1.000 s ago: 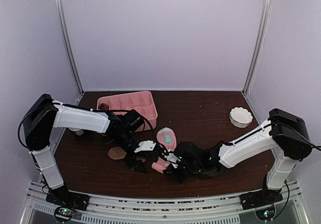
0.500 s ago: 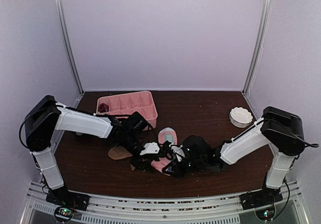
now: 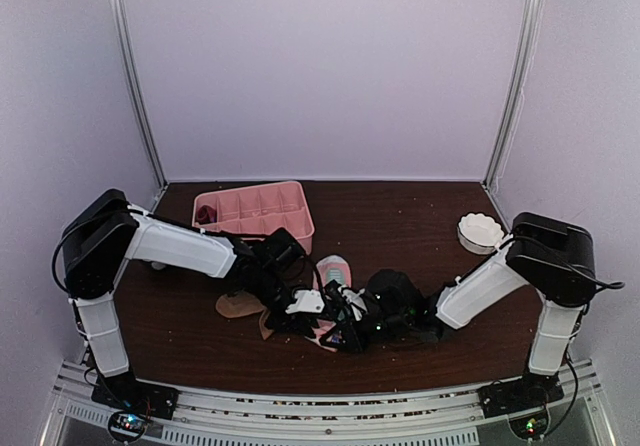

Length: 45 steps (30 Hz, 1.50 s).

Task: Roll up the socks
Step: Pick up the sock from the center of the board.

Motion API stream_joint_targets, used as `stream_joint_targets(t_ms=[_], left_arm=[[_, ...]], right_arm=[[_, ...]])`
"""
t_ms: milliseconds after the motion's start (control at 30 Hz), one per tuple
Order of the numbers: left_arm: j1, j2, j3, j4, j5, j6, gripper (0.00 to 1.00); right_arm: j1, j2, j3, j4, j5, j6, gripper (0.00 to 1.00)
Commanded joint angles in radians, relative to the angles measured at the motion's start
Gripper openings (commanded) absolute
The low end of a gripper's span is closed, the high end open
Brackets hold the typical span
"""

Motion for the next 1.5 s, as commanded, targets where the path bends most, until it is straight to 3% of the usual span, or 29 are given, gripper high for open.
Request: stream_joint_targets(t_ms=[0, 167, 233, 600, 867, 933, 967, 1000, 1133, 1233, 1267, 1333, 1400, 1467], left_arm=[[-0.01, 0.047, 0.029, -0.034, -0.015, 0.023, 0.08], [-0.01, 0.121, 0.108, -0.139, 0.004, 0.004, 0.08], [-0.008, 0.158, 0.158, -0.193, 0.006, -0.015, 0.08], [0.013, 0.321, 0.337, -0.484, 0.061, -0.056, 0.08], [0.014, 0.367, 0.405, -0.565, 0.049, -0.075, 0.07], [0.019, 0.373, 0.415, -0.564, 0.06, -0.094, 0.07], [0.022, 0.378, 0.422, -0.565, 0.066, -0.105, 0.06], [0.025, 0.384, 0.436, -0.571, 0.074, -0.111, 0.06], [0.026, 0.419, 0.492, -0.623, 0.094, -0.129, 0.07], [0.026, 0.453, 0.541, -0.66, 0.096, -0.148, 0.06], [0.026, 0.466, 0.559, -0.671, 0.091, -0.156, 0.05], [0.026, 0.502, 0.606, -0.704, 0.079, -0.17, 0.05], [0.026, 0.53, 0.638, -0.739, 0.072, -0.174, 0.05], [0.026, 0.541, 0.644, -0.743, 0.065, -0.176, 0.04]], right_arm=[[0.008, 0.105, -0.111, -0.358, 0.044, 0.024, 0.07], [0.021, -0.023, -0.167, -0.253, 0.11, 0.032, 0.29], [0.041, -0.088, -0.186, -0.233, 0.183, 0.014, 0.32], [0.231, -0.333, -0.244, -0.318, 0.61, -0.115, 0.37], [0.33, -0.533, -0.278, -0.384, 0.836, -0.175, 0.4], [0.346, -0.579, -0.288, -0.391, 0.886, -0.19, 0.59], [0.354, -0.595, -0.288, -0.396, 0.911, -0.198, 0.92], [0.361, -0.609, -0.284, -0.415, 0.937, -0.201, 0.99], [0.37, -0.646, -0.277, -0.443, 1.055, -0.19, 0.99], [0.362, -0.704, -0.312, -0.449, 1.241, -0.052, 1.0], [0.353, -0.734, -0.336, -0.449, 1.25, 0.01, 0.99], [0.341, -0.814, -0.447, -0.295, 1.206, 0.046, 0.99], [0.329, -0.872, -0.525, -0.176, 1.154, -0.009, 1.0], [0.333, -0.873, -0.507, -0.209, 1.089, -0.091, 1.0]])
